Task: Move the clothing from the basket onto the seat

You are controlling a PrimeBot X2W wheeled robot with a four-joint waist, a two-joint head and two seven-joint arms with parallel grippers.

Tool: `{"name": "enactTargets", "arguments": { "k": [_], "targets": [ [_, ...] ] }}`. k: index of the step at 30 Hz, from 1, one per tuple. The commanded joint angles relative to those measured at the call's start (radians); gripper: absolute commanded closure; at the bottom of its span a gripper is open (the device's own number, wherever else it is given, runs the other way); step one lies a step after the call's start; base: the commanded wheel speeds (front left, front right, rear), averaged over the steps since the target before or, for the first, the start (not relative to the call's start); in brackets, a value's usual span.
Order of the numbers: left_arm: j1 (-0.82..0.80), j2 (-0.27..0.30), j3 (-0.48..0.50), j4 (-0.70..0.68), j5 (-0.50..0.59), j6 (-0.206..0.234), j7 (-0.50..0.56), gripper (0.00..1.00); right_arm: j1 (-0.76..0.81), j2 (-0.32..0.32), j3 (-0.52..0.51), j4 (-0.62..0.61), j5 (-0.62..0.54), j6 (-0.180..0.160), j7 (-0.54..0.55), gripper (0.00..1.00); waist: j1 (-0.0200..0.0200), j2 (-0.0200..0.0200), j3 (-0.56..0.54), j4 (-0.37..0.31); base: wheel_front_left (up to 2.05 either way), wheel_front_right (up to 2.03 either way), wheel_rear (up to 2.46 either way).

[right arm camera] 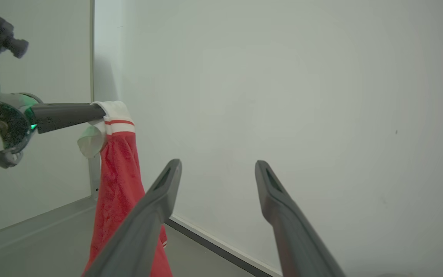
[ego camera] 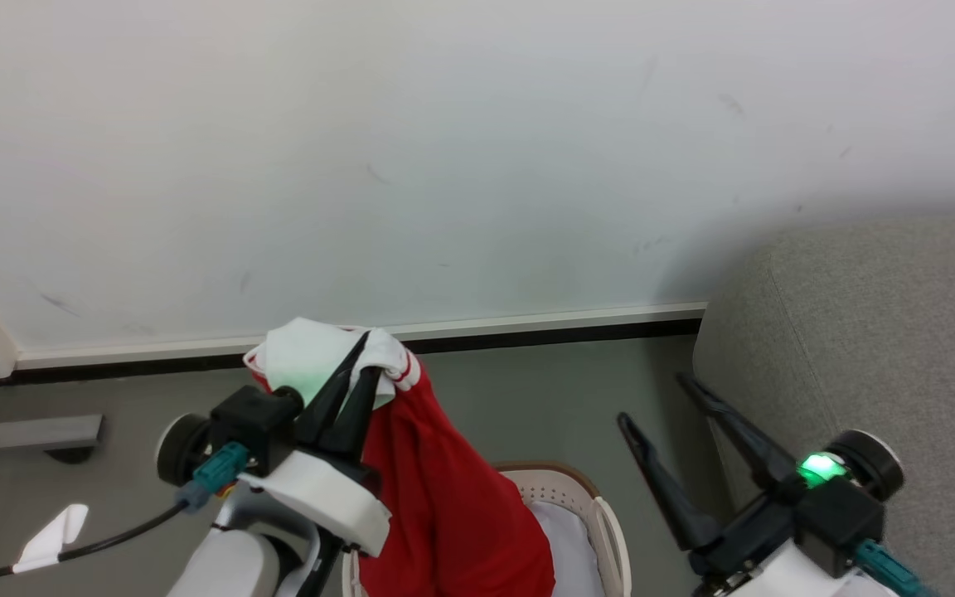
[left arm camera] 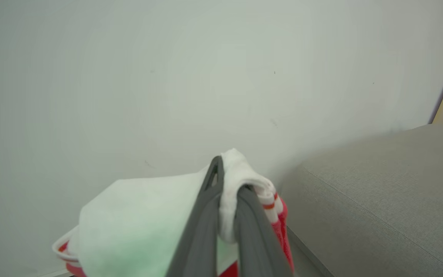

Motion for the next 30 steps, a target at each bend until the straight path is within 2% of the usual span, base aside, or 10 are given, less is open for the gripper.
{"name": "enactTargets", "arguments": {
  "k": [1,4,9,16,19,20,21,22,25,30],
  "targets": [
    [-0.012,-0.001,-0.003,-0.010,0.011,-0.004,0.003,1.00,-0.028,-0.006,0.030,0.011,0.010,-0.002,0.001,0.00,0.0000,0.0000,0.000,0.001,0.00,0.00,0.00],
    [-0.027,-0.010,-0.022,-0.031,0.014,-0.009,0.022,1.00,-0.114,0.011,0.145,0.071,0.021,-0.002,0.001,0.00,0.0000,0.0000,-0.004,0.001,0.00,0.00,0.00],
    [-0.048,-0.029,-0.052,-0.048,0.018,-0.014,0.039,1.00,-0.240,0.078,0.303,0.227,0.041,-0.002,0.002,0.00,0.0000,0.0000,-0.007,0.008,0.00,0.00,0.00],
    [-0.063,-0.059,-0.114,-0.081,0.022,-0.037,0.064,1.00,-0.346,0.185,0.340,0.499,0.036,-0.002,0.001,0.00,0.0000,0.0000,-0.002,0.029,0.00,0.00,0.00],
    [-0.067,-0.069,-0.136,-0.099,0.021,-0.044,0.073,1.00,-0.362,0.209,0.362,0.581,0.092,-0.002,0.002,0.00,0.0000,0.0000,0.001,0.042,0.00,0.00,0.00],
    [-0.070,-0.073,-0.140,-0.102,0.019,-0.045,0.075,1.00,-0.372,0.213,0.378,0.598,0.111,-0.002,0.002,0.49,0.0000,0.0000,0.002,0.045,0.00,0.00,0.00],
    [-0.071,-0.075,-0.144,-0.105,0.017,-0.046,0.078,1.00,-0.380,0.215,0.392,0.607,0.135,-0.002,0.002,0.81,0.0000,0.0000,0.003,0.048,0.00,0.00,0.00],
    [-0.073,-0.076,-0.146,-0.107,0.017,-0.046,0.080,1.00,-0.383,0.216,0.403,0.611,0.168,-0.002,0.002,1.00,0.0000,0.0000,0.003,0.051,0.00,0.00,0.00],
    [-0.072,-0.070,-0.144,-0.106,0.017,-0.041,0.082,1.00,-0.403,0.216,0.430,0.594,0.236,-0.002,0.001,1.00,0.0000,0.0000,0.007,0.053,0.00,0.00,0.00],
    [-0.060,-0.059,-0.133,-0.098,0.015,-0.027,0.067,1.00,-0.425,0.215,0.404,0.577,0.274,-0.002,0.001,1.00,0.0000,0.0000,0.016,0.036,0.00,0.00,0.00]
  ]
}}
